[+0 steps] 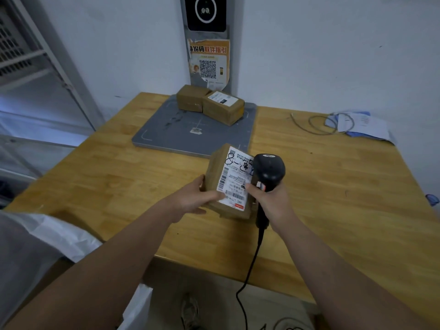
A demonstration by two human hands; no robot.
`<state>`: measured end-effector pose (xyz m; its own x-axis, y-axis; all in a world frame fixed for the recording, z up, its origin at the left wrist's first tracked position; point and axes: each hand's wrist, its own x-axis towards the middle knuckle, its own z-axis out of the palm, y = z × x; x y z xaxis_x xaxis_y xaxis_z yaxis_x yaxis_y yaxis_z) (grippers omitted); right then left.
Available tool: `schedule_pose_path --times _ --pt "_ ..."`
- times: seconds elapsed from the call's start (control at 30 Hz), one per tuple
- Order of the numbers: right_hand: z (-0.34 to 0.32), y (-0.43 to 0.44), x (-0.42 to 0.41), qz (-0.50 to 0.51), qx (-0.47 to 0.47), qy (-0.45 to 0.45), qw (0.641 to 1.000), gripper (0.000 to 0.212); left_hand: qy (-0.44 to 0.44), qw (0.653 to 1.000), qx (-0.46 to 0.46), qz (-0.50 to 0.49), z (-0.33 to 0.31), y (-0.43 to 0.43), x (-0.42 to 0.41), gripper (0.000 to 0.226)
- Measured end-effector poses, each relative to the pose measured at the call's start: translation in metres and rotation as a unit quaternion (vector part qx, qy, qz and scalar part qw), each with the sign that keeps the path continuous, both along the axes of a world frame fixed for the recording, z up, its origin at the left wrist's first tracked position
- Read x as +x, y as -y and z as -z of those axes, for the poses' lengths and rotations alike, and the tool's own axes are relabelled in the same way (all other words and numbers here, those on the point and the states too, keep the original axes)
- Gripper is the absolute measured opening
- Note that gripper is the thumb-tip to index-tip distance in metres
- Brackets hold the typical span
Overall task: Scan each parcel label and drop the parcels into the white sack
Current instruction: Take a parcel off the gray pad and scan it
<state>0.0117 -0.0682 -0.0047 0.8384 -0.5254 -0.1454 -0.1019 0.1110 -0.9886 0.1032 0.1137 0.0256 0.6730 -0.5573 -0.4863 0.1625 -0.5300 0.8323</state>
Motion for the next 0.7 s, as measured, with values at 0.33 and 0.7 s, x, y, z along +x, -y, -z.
schedule_pose_path --times 0.33,0.7 --pt "-0.039 0.023 -0.012 -0.12 0.05 0.029 0.991 0.036 0.124 0.987 -0.09 -0.04 -0.037 -0.004 0.032 0.05" --pt "-0.015 0.014 -0.015 -0.05 0.114 -0.021 0.992 0.038 0.127 0.977 -0.068 -0.158 -0.029 0.021 0.026 0.079"
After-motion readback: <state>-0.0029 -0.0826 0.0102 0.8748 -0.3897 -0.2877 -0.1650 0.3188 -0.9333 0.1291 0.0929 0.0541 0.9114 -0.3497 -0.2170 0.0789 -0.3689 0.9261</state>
